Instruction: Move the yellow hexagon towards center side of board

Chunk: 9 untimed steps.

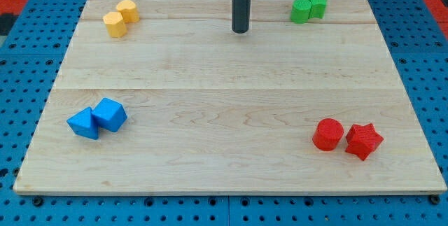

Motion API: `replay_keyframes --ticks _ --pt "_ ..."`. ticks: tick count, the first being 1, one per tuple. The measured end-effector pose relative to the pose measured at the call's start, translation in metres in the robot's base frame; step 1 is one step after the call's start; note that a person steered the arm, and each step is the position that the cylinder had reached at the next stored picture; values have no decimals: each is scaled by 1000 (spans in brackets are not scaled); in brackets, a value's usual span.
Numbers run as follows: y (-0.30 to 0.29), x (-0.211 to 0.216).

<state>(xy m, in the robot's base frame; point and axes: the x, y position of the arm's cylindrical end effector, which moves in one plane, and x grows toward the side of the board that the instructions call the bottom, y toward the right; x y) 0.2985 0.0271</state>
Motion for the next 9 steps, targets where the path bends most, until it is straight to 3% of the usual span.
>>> replay_keyframes --ticks 1,2,4,5,6,7,9 --pt "-22 23" --pt "-86 63" --pt "-315 56" --pt "-329 27" --pt "-268 -22" --pt "-222 -25" --pt "-166 35"
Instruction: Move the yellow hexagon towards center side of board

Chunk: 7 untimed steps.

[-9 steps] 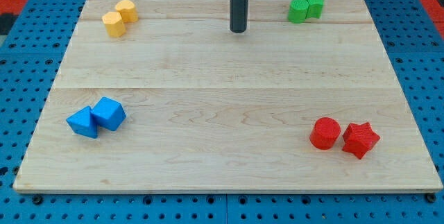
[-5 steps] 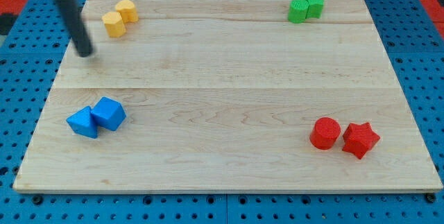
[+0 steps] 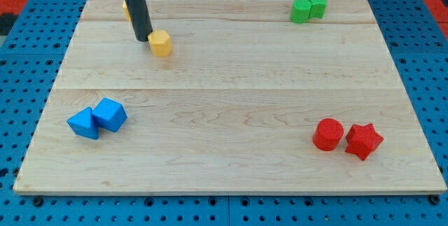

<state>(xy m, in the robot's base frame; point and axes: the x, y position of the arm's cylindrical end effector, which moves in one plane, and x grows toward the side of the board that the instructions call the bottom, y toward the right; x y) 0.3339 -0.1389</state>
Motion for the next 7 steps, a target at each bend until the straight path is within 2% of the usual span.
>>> replay_keyframes --ticks 2,3,4,5,6,7 --pt "108 9" --pt "109 8" --pt "129 -70" --pt "109 -141" --pt "63 -141" --pt "-10 -129"
